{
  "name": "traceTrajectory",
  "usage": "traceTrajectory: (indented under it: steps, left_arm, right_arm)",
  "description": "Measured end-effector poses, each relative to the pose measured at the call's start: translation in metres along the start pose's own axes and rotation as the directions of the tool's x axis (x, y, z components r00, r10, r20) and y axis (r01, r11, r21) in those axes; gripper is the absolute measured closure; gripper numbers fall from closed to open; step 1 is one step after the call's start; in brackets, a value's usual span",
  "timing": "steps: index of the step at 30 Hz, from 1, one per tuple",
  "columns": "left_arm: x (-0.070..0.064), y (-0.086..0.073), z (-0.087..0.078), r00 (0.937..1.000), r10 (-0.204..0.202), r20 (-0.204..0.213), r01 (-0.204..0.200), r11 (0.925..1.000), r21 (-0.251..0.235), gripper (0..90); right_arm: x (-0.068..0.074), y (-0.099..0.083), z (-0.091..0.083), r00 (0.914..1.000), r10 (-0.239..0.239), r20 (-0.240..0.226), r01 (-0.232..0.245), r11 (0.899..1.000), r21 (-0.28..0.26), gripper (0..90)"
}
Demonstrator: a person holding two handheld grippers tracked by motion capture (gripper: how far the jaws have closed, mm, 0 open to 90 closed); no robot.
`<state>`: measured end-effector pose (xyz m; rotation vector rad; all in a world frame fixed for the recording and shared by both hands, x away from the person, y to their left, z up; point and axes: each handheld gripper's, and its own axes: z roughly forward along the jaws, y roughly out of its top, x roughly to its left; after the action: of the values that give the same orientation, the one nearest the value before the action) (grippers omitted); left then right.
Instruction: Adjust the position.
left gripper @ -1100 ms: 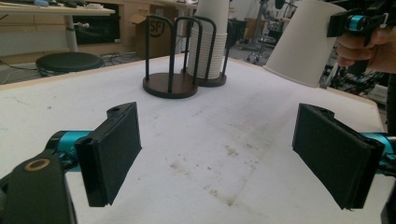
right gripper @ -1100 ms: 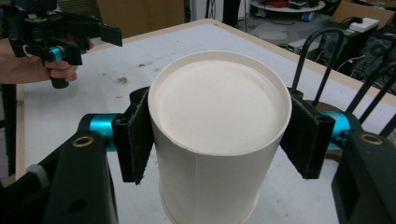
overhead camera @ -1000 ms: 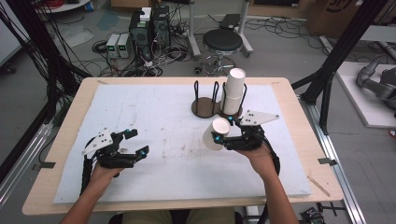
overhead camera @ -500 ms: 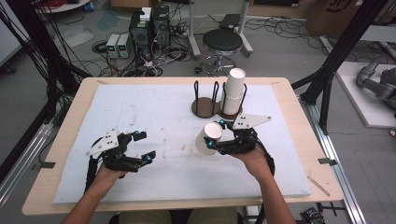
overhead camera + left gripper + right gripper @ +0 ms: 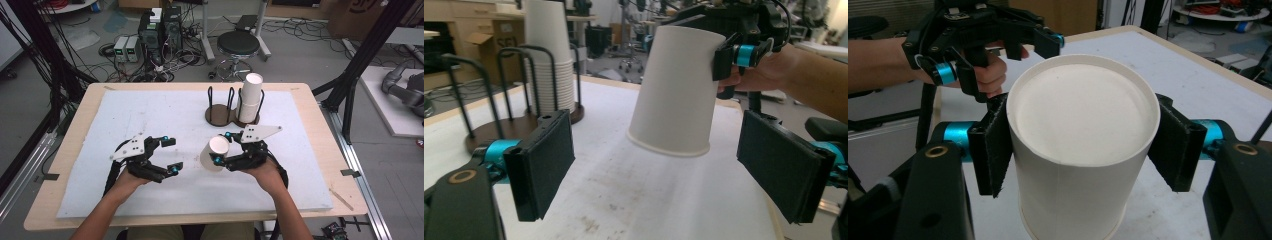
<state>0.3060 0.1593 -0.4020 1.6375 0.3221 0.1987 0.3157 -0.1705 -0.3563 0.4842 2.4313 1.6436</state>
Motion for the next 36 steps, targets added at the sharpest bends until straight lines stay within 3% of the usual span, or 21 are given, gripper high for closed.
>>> traceTrajectory:
  steps: [15, 24, 28, 36]
  left_arm:
    - [-0.001, -0.003, 0.051, 0.9938, 0.013, 0.11, -0.023, 0.9961, 0.085, 15.0]
    - [-0.003, -0.007, 0.062, 0.9865, -0.008, 0.164, -0.008, 0.9952, 0.097, 15.0]
    - [-0.002, -0.009, 0.066, 0.9838, -0.033, 0.176, 0.016, 0.995, 0.099, 15.0]
    - [-0.004, -0.012, 0.069, 0.9795, -0.04, 0.197, 0.018, 0.9933, 0.114, 15.6]
  right_arm:
    - [0.004, 0.0, 0.005, 0.9986, 0.009, -0.052, -0.009, 1.0, -0.004, 34.0]
    - [0.006, 0.0, 0.008, 0.9962, 0.005, -0.087, -0.006, 1.0, -0.013, 34.0]
    - [0.008, 0.0, 0.01, 0.9944, 0.007, -0.106, -0.008, 1.0, -0.014, 34.1]
    - [0.008, 0.0, 0.011, 0.9909, 0.006, -0.135, -0.01, 1.0, -0.03, 34.1]
